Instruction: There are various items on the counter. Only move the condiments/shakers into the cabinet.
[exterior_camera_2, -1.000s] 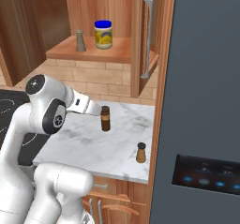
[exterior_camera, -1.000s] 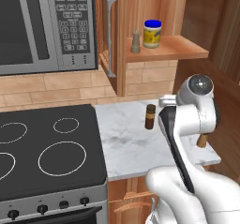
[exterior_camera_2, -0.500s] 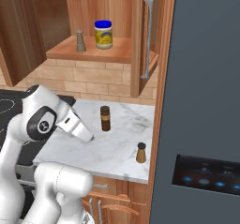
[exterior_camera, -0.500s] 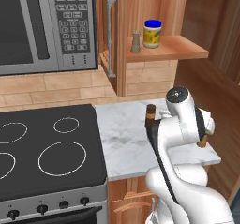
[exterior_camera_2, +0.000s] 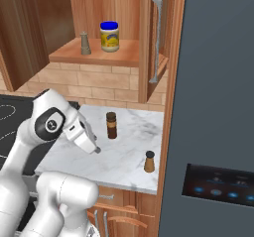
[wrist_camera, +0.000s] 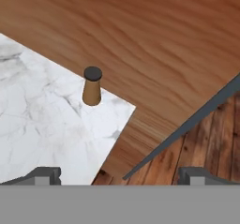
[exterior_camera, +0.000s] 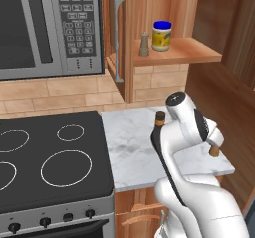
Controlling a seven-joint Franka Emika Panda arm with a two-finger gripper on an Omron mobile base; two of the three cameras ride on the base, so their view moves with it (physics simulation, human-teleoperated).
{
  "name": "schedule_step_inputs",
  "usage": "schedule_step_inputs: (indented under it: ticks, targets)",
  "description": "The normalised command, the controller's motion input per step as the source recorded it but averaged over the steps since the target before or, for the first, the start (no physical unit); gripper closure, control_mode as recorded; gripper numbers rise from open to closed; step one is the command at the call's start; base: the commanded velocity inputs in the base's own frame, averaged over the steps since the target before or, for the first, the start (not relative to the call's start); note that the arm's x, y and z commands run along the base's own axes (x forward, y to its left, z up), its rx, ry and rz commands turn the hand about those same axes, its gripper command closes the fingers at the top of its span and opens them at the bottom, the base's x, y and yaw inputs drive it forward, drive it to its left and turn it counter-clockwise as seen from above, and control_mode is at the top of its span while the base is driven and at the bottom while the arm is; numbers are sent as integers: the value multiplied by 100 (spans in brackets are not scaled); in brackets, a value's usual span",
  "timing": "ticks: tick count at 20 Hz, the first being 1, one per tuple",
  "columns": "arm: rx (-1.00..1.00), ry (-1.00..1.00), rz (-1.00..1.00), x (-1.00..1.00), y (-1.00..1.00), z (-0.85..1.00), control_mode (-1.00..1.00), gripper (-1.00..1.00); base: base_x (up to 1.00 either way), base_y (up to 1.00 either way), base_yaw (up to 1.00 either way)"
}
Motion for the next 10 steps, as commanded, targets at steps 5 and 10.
schedule_step_inputs:
  ticks: [5, 10]
  targets:
    - [0, 0, 0, 18, -30, -15, -100, -100, 0, 0, 0]
    - [0, 0, 0, 16, -32, -24, -100, -100, 0, 0, 0]
